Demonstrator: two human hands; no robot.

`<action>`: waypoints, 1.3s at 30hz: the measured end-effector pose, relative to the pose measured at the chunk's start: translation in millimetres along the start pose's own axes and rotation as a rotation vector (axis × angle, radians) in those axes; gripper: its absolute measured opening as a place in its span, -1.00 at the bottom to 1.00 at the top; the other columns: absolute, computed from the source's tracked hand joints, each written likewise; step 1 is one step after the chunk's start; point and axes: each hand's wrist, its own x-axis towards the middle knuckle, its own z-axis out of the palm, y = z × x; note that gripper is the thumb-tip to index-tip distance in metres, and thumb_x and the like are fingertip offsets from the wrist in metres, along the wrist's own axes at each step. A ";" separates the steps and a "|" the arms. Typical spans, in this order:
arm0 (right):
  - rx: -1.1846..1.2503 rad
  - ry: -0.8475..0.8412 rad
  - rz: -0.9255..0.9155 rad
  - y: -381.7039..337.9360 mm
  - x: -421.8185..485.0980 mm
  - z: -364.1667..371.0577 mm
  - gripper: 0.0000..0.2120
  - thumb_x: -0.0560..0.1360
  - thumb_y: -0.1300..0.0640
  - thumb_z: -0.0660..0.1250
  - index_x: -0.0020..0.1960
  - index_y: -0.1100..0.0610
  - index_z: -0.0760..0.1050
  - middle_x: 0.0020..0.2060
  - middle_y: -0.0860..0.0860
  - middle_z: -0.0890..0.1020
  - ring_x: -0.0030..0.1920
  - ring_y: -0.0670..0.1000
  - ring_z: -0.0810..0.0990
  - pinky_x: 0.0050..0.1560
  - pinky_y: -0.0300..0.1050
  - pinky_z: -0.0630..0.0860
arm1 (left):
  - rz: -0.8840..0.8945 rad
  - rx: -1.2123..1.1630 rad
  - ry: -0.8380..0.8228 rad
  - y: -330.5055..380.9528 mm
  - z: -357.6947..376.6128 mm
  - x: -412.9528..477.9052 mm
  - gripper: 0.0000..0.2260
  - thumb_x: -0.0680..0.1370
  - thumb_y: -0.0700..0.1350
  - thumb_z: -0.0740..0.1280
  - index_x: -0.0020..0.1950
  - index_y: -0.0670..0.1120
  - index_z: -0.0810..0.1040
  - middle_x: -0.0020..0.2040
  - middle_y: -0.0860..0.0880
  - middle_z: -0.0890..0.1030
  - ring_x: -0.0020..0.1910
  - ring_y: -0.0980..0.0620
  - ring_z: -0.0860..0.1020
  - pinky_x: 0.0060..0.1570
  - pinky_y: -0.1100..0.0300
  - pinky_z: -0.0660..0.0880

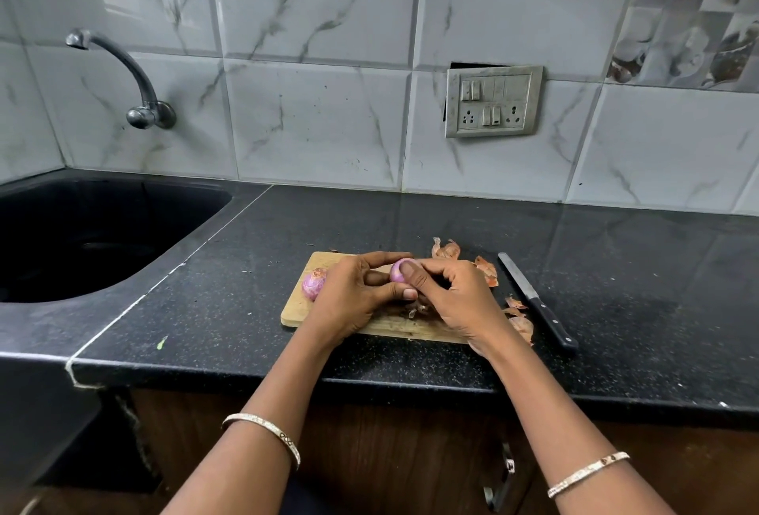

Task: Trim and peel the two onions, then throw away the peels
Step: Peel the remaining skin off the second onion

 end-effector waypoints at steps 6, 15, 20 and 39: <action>0.068 -0.028 0.019 1.1 0.9 -1.6 -0.65 0.55 -0.20 0.29 -0.13 0.01 0.73 -0.20 -0.15 0.73 -0.12 -0.17 0.65 -0.07 -0.16 0.49 | 0.002 -0.033 -0.026 -0.7 -0.2 0.4 -0.57 0.46 -0.23 0.51 0.32 -0.14 0.59 -0.03 -0.19 0.74 0.06 -0.10 0.71 0.19 0.01 0.60; 0.099 -0.003 0.030 -0.8 0.0 -1.5 -0.60 0.51 -0.27 0.29 -0.18 0.02 0.71 -0.34 -0.06 0.69 -0.27 -0.16 0.55 -0.21 -0.25 0.41 | 0.013 -0.063 -0.033 -0.5 -0.6 0.9 -0.62 0.52 -0.26 0.45 0.34 -0.18 0.56 0.00 -0.16 0.74 0.03 0.00 0.70 0.09 0.22 0.61; -0.006 0.070 -0.004 0.3 -0.8 -0.4 -0.53 0.55 -0.21 0.25 -0.38 0.08 0.58 -0.54 -0.16 0.49 -0.44 -0.18 0.38 -0.34 -0.28 0.26 | 0.011 -0.038 -0.067 0.9 -0.1 -0.7 -0.63 0.51 -0.24 0.45 0.32 -0.12 0.59 0.02 -0.13 0.74 0.07 0.02 0.69 0.13 0.21 0.59; -0.105 0.191 0.009 2.5 5.4 1.3 -0.43 0.58 -0.11 0.31 -0.56 0.02 0.30 -0.69 -0.15 0.29 -0.57 -0.11 0.26 -0.45 -0.24 0.16 | 0.044 0.111 -0.074 -4.6 1.5 -0.5 -0.50 0.43 -0.26 0.55 0.36 -0.11 0.57 0.13 -0.01 0.72 0.16 0.07 0.67 0.26 0.14 0.55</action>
